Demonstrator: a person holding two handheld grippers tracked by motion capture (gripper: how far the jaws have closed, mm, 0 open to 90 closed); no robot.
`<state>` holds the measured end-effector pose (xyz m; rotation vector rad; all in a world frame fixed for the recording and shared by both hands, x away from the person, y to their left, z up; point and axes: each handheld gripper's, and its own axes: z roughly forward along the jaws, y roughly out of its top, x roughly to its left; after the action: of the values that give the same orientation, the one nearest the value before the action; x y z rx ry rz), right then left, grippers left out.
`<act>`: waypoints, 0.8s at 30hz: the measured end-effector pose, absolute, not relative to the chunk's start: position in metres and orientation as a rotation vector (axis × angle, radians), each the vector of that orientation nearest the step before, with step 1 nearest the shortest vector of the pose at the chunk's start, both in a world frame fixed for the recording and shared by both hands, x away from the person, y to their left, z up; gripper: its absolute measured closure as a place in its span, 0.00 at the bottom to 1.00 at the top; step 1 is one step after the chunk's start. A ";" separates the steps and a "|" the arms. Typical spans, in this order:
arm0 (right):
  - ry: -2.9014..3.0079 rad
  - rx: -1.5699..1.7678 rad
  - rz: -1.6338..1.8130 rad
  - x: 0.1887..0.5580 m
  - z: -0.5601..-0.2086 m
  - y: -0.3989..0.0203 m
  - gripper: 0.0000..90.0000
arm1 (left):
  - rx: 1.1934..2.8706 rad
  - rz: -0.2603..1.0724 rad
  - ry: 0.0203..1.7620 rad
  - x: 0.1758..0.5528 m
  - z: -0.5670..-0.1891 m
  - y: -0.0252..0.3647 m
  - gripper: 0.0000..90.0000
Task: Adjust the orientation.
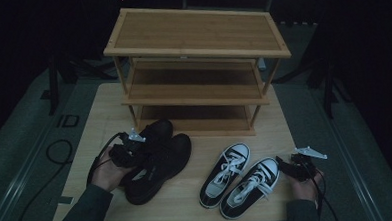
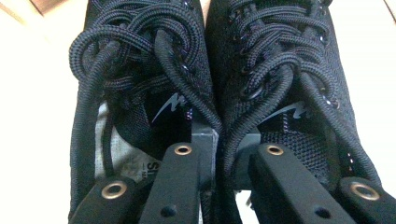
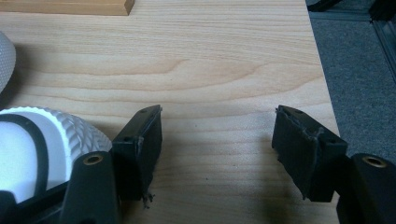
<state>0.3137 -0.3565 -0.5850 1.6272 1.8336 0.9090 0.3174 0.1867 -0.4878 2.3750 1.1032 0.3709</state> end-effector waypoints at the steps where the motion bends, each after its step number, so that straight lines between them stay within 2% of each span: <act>1: 1.834 1.627 0.909 0.314 -0.585 -0.357 0.36 | 2.370 0.364 1.103 0.317 -0.488 0.186 0.95; 24: 1.836 1.624 0.911 0.314 -0.585 -0.357 0.36 | 2.354 0.410 1.096 0.320 -0.477 0.181 0.96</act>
<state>0.3135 -0.3566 -0.5850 1.6242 1.8357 0.9108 0.3196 0.1807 -0.4773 2.3539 1.0959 0.4099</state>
